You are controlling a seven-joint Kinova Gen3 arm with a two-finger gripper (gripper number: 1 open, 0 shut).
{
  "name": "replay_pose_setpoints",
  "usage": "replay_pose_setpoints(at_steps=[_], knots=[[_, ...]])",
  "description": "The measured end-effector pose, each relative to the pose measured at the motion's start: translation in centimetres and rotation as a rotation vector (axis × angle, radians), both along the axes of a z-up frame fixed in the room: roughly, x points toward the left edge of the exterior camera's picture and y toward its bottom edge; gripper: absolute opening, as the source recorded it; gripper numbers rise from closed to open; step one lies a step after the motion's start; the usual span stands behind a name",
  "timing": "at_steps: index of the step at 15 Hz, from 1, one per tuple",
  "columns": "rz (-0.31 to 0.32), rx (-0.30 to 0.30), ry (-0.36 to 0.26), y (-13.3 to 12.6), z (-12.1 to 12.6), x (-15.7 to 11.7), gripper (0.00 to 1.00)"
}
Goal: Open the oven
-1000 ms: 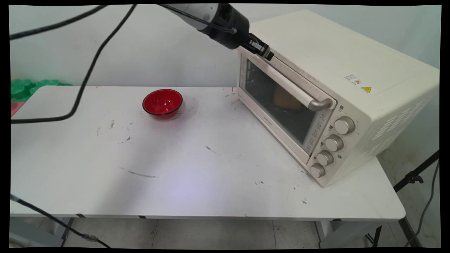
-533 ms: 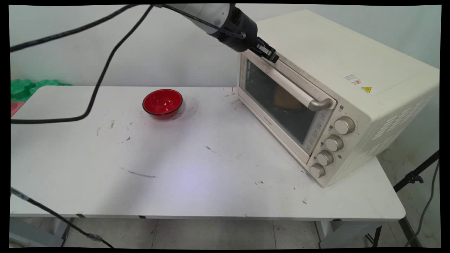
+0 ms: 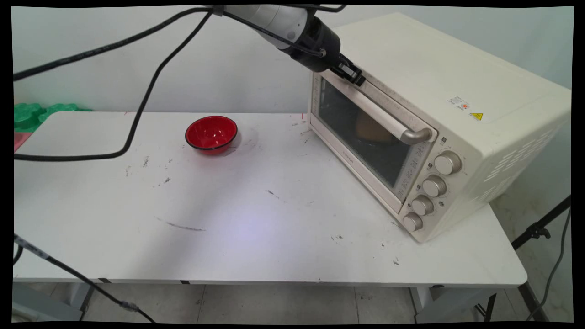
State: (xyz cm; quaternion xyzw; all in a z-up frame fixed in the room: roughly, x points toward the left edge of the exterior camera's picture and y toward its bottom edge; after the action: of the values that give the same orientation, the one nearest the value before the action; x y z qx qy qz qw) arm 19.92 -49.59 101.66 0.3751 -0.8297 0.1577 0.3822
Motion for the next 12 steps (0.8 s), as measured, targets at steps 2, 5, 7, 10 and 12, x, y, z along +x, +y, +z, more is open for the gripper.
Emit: replay_pose_setpoints(at_steps=[2,5,7,10,12], knots=[[-0.001,0.001,-0.009,-0.02,-0.25,-0.05,0.00],[-0.003,0.004,-0.022,0.09,-0.60,-0.01,0.00],[-0.004,0.006,-0.030,0.20,-0.75,0.06,0.00],[-0.003,0.009,-0.039,0.49,-0.86,0.39,0.00],[-0.003,0.011,-0.044,0.77,-0.86,0.72,0.00]])
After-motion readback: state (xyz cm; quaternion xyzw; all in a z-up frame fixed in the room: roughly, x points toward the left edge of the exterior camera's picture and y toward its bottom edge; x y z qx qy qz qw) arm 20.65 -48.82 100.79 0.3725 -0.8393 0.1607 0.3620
